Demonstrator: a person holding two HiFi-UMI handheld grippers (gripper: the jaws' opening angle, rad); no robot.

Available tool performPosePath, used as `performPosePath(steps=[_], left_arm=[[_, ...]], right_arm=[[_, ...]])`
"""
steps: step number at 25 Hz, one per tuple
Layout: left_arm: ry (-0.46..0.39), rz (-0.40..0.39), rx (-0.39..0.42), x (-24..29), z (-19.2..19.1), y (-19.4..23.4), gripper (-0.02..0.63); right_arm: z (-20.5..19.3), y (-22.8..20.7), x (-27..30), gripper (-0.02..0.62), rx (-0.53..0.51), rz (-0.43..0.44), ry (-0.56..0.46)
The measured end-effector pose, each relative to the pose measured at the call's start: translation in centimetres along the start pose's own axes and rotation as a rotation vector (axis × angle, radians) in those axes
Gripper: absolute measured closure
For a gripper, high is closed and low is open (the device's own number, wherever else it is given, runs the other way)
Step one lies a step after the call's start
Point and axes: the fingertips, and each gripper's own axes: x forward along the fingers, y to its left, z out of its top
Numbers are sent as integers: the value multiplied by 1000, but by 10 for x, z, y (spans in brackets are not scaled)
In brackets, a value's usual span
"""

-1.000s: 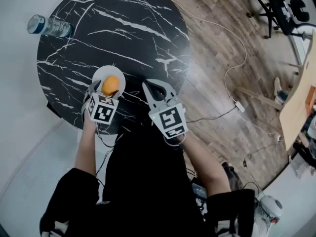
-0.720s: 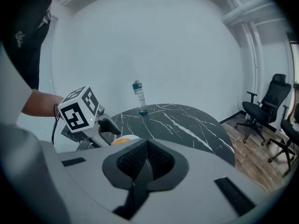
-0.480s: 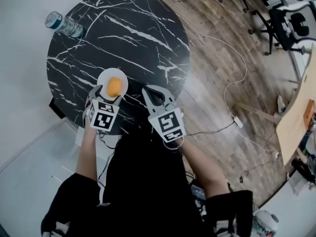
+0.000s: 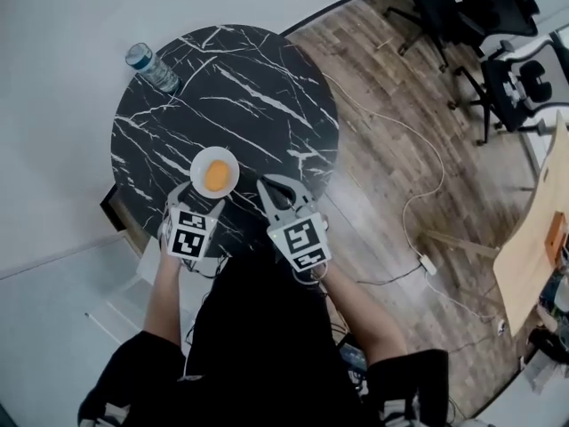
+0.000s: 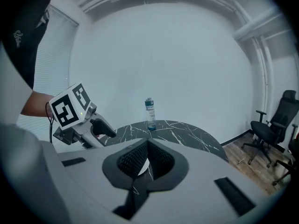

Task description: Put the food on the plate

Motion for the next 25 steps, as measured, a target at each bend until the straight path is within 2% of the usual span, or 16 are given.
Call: performPosePath(steps=[2, 3, 4, 6, 7, 11, 17, 22, 25], left_arm=[[-60, -36, -50, -10, 5, -13, 266], [-97, -45, -83, -16, 8, -17, 283], [-134, -37, -112, -23, 12, -20, 328], [-191, 16, -138, -40, 15, -21, 448], [-213, 48, -139, -49, 16, -21, 488], [-316, 137, -167, -83, 19, -23, 600], [-508, 264, -266, -137, 27, -25, 606], [-664, 318, -409, -184, 25, -32, 606], [-735, 389, -398, -222, 25, -39, 606]], right_arm=[[7, 3, -4, 598, -14, 8, -18], [12, 6, -7, 598, -28, 13, -28], [17, 8, -9, 598, -50, 18, -39], [29, 16, -14, 598, -110, 27, -65], [34, 20, -17, 598, -132, 32, -80], [49, 31, -27, 598, -143, 53, -131], [72, 48, -43, 598, -193, 73, -194], [97, 69, -65, 599, -236, 90, -270], [118, 83, -85, 599, -287, 113, -325]])
